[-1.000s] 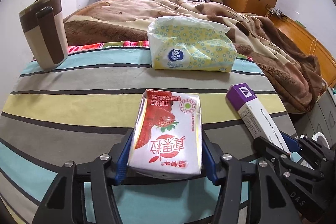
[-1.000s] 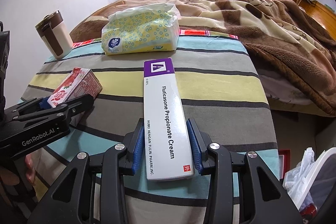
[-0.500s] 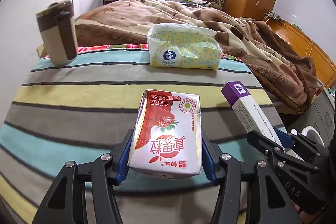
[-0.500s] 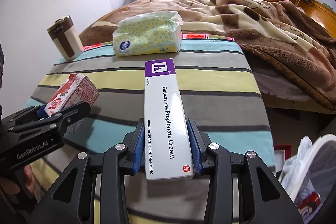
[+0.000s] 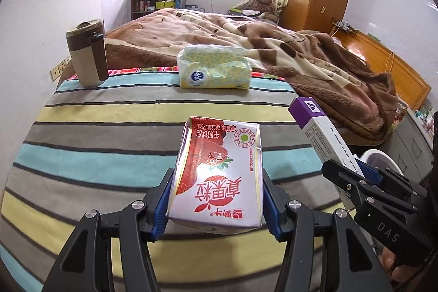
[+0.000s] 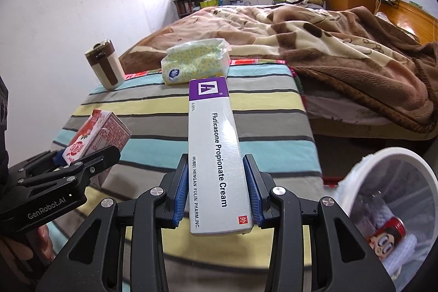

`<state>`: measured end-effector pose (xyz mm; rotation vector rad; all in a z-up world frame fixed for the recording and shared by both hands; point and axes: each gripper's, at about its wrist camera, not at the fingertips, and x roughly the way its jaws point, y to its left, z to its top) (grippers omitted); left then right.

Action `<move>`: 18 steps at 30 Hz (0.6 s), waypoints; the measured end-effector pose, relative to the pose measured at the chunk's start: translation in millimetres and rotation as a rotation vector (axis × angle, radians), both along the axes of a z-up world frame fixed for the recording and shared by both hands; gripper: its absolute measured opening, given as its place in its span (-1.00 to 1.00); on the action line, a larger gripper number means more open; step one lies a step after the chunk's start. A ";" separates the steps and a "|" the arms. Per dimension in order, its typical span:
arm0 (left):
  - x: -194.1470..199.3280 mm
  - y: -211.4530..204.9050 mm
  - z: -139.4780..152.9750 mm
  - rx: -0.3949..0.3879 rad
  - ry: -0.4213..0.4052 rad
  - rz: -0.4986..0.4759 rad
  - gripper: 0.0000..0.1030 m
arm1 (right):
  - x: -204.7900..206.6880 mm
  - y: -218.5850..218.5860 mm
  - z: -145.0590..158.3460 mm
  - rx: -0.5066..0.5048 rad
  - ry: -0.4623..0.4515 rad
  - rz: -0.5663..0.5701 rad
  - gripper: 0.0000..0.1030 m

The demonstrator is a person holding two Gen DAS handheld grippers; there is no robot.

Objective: Collect trash
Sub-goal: 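Carry the juice box and cream box over the white bin and open both tools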

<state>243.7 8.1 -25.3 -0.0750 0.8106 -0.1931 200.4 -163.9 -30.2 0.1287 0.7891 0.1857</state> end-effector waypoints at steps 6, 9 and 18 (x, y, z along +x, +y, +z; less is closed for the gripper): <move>-30.1 -14.6 12.2 0.006 -0.037 -0.020 0.11 | -22.2 -16.2 8.2 0.027 -0.025 -0.031 -0.24; -44.5 -23.0 20.3 -0.004 -0.053 -0.041 0.11 | -32.7 -23.2 11.2 0.030 -0.035 -0.043 -0.24; -78.3 -52.2 35.6 -0.003 -0.097 -0.096 0.11 | -64.5 -49.9 20.7 0.037 -0.071 -0.097 -0.24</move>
